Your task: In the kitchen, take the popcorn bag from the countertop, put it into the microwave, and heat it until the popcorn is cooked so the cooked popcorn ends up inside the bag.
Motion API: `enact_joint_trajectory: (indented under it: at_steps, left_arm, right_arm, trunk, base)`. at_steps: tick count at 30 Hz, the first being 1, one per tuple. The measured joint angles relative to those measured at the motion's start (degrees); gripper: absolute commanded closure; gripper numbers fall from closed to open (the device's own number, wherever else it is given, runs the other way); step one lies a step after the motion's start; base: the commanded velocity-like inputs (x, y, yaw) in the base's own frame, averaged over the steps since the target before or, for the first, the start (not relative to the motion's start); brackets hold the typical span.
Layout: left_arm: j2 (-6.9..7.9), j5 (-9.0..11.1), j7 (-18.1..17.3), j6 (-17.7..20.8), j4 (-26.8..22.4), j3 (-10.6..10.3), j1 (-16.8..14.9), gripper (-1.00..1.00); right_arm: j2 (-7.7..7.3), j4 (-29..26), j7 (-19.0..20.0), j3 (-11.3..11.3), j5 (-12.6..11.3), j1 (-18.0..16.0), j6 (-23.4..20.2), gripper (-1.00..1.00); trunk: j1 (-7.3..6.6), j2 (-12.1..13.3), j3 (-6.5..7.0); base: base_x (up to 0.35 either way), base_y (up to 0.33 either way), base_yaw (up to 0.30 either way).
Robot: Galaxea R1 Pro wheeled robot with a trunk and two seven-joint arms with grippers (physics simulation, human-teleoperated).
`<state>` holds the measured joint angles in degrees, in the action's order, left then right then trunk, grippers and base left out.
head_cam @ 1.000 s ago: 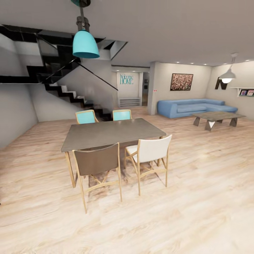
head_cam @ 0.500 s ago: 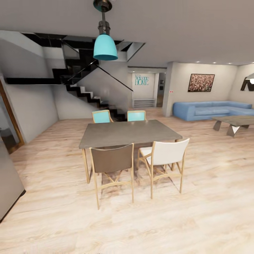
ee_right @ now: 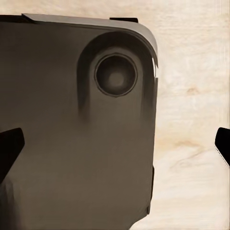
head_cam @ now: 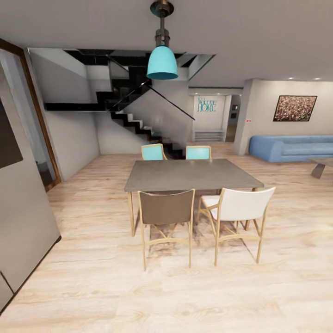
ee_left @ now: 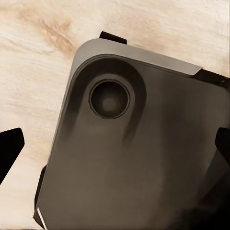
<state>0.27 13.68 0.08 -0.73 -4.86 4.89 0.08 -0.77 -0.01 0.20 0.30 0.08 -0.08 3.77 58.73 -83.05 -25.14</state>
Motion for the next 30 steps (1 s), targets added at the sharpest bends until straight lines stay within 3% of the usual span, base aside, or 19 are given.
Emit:
enact_joint_trajectory:
  at_steps: [8,30]
  left_arm:
    - [0.09,3.3,0.0,0.0,0.0,-0.1,0.0,-1.0]
    - [0.19,3.3,-0.1,0.0,-0.3,-0.5,0.0,-1.0]
  right_arm:
    - [-0.01,0.0,0.0,0.0,1.0,0.0,0.0,-1.0]
    - [-0.1,0.0,0.0,0.1,1.1,0.0,0.0,-1.0]
  trunk:
    - [0.0,0.0,0.0]
    - [0.0,0.0,0.0]
  base:
    - [0.0,0.0,0.282]
    - [0.0,0.0,0.282]
